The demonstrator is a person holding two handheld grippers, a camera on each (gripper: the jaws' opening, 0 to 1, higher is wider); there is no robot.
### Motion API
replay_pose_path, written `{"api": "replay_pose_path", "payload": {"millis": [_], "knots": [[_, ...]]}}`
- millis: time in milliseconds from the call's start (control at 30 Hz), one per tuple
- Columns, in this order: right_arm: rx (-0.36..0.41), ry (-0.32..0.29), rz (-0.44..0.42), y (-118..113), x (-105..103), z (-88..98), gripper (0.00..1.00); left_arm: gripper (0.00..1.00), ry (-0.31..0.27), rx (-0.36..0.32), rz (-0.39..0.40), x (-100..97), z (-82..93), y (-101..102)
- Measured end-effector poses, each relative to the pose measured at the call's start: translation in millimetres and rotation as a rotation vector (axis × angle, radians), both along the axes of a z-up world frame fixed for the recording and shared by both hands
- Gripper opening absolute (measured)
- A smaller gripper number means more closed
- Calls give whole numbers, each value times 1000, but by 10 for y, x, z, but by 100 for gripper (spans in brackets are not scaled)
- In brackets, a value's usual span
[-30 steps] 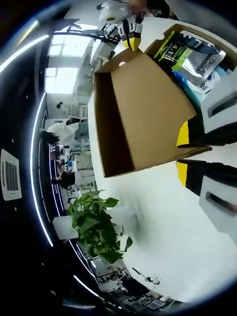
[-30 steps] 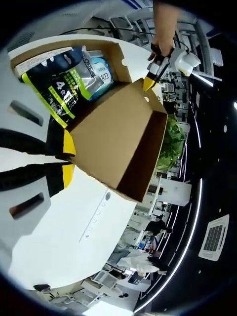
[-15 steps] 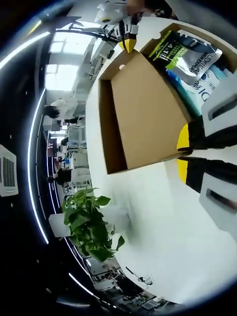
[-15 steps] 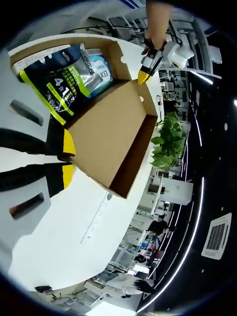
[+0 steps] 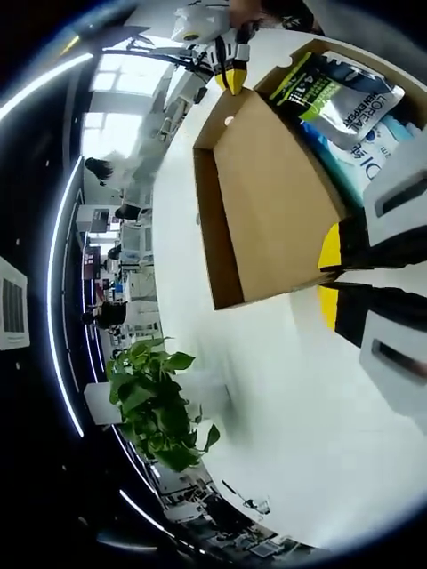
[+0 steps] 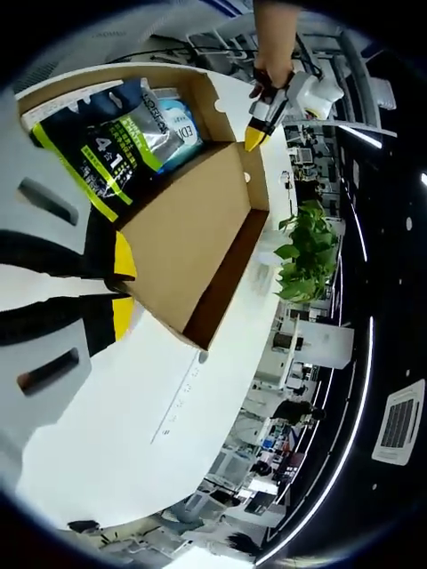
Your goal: Operate the shoe box by opening the lid, removing the specified soft item, and placing it in the target area until the item is outside and the box remains undamaged.
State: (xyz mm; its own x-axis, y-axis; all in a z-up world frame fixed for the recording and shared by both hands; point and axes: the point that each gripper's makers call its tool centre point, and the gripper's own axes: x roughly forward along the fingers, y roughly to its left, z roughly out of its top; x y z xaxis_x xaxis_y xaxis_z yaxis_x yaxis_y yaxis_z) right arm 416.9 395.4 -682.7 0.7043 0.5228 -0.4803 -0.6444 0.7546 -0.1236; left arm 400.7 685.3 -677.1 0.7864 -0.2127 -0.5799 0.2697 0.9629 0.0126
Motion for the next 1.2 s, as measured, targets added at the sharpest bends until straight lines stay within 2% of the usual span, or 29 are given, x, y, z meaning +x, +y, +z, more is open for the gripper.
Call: {"api": "replay_pose_path", "payload": {"millis": [967, 1067, 1200], "knots": [[13, 74, -28, 7, 55, -79, 6, 4, 47, 33, -19, 42, -111, -10], [23, 85, -42, 9, 51, -76, 7, 4, 48, 35, -16, 38, -108, -10], [69, 130, -65, 10, 21, -78, 11, 5, 59, 36, -9, 27, -115, -9]]}}
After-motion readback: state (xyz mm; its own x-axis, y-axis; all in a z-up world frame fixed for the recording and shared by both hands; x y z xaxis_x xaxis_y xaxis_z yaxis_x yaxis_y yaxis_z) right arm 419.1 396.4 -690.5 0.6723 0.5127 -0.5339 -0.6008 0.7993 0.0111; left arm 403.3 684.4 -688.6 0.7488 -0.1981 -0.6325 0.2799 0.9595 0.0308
